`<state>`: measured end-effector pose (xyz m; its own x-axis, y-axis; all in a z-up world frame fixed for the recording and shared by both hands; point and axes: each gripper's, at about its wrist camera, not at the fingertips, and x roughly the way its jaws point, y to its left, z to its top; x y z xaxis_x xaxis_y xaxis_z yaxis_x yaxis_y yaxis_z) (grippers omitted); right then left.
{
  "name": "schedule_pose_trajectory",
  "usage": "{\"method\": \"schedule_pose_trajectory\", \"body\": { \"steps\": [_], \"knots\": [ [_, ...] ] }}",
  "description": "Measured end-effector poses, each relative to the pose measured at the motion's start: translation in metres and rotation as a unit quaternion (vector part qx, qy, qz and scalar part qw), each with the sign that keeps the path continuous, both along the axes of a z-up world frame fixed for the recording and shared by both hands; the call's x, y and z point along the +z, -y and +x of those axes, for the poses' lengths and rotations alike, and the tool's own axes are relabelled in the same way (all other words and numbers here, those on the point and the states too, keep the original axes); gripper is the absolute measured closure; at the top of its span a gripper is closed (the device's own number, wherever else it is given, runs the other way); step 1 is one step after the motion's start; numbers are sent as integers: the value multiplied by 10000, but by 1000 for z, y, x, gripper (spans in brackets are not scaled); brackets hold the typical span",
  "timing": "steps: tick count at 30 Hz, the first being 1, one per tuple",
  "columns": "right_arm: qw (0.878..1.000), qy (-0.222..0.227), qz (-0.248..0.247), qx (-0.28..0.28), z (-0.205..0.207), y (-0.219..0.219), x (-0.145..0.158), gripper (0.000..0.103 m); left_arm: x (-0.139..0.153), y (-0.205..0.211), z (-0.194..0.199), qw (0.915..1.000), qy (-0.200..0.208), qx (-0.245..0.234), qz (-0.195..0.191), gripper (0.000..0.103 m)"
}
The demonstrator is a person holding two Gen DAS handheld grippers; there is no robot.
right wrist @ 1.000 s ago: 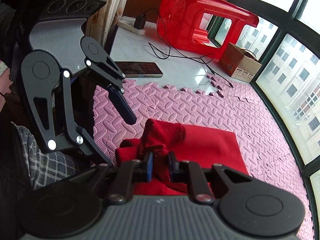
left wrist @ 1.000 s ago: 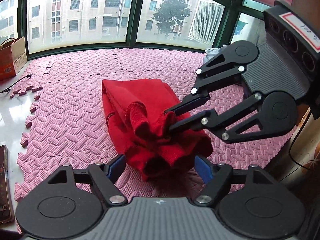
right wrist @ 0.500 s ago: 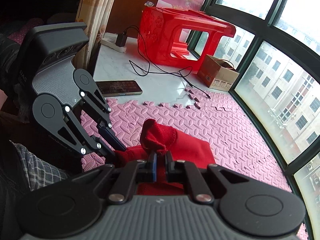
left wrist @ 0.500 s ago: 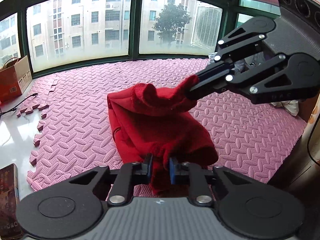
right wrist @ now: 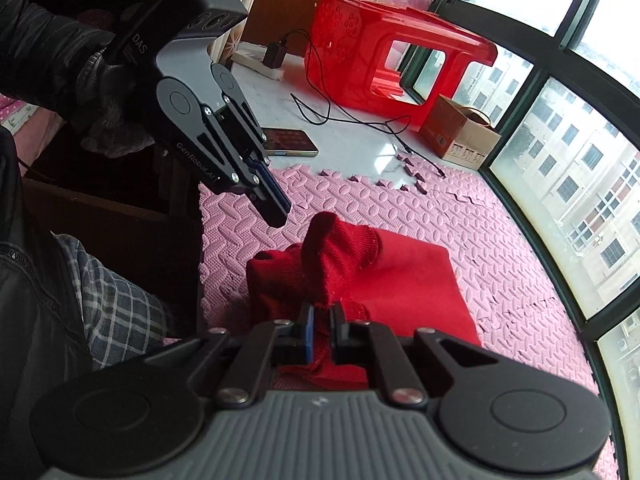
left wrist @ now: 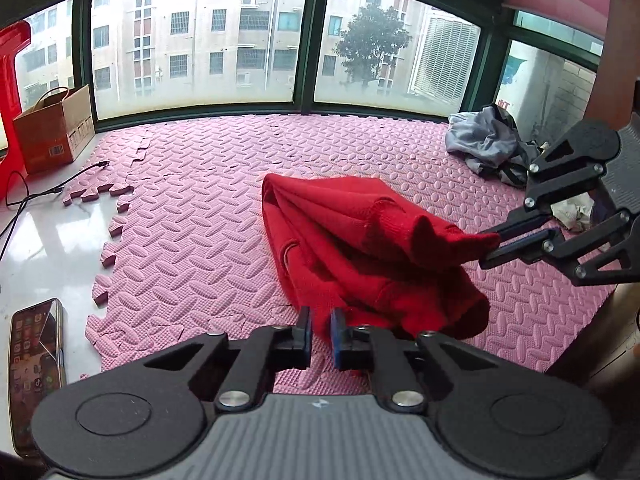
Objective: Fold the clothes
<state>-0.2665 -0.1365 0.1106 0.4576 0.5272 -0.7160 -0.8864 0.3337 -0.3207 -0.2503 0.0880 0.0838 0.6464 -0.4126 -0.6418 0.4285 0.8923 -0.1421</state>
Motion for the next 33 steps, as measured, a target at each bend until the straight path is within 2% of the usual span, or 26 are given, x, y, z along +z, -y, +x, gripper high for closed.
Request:
{"method": "schedule_pose_trajectory", "body": {
  "steps": [4, 8, 11, 15, 18, 22, 24, 26, 29, 33],
  "knots": [
    [9998, 10, -126, 150, -5, -4, -10, 96, 29, 14, 15, 9981, 230, -105, -568, 91],
    [9996, 4, -190, 198, -9, -8, -22, 96, 43, 45, 32, 9953, 274, -508, -783, 82],
    [9998, -24, -168, 145, -10, -6, -25, 96, 31, 62, 49, 9955, 99, -621, -710, 81],
    [9999, -113, -37, -1, -9, 1, -25, 95, 0, 67, 59, 9956, -369, -611, -599, 81],
    [9986, -424, 275, -153, -3, 13, -15, 93, -12, 64, 52, 9963, -435, -604, -435, 81],
    [9939, -635, 710, -557, 14, 27, 1, 90, -19, 61, 46, 9965, -462, -578, -376, 81],
    [9869, -650, 1028, -1060, 37, 34, 9, 89, -19, 63, 44, 9969, -419, -575, -341, 81],
    [9807, -597, 1142, -1473, 59, 36, 9, 89, -19, 66, 42, 9972, -374, -585, -290, 81],
    [9721, -532, 1074, -2016, 91, 33, -3, 89, -19, 68, 40, 9975, -312, -595, -211, 81],
    [9611, -730, 1011, -2465, 128, 30, -30, 88, -20, 71, 37, 9978, -229, -611, -104, 81]
  ]
}}
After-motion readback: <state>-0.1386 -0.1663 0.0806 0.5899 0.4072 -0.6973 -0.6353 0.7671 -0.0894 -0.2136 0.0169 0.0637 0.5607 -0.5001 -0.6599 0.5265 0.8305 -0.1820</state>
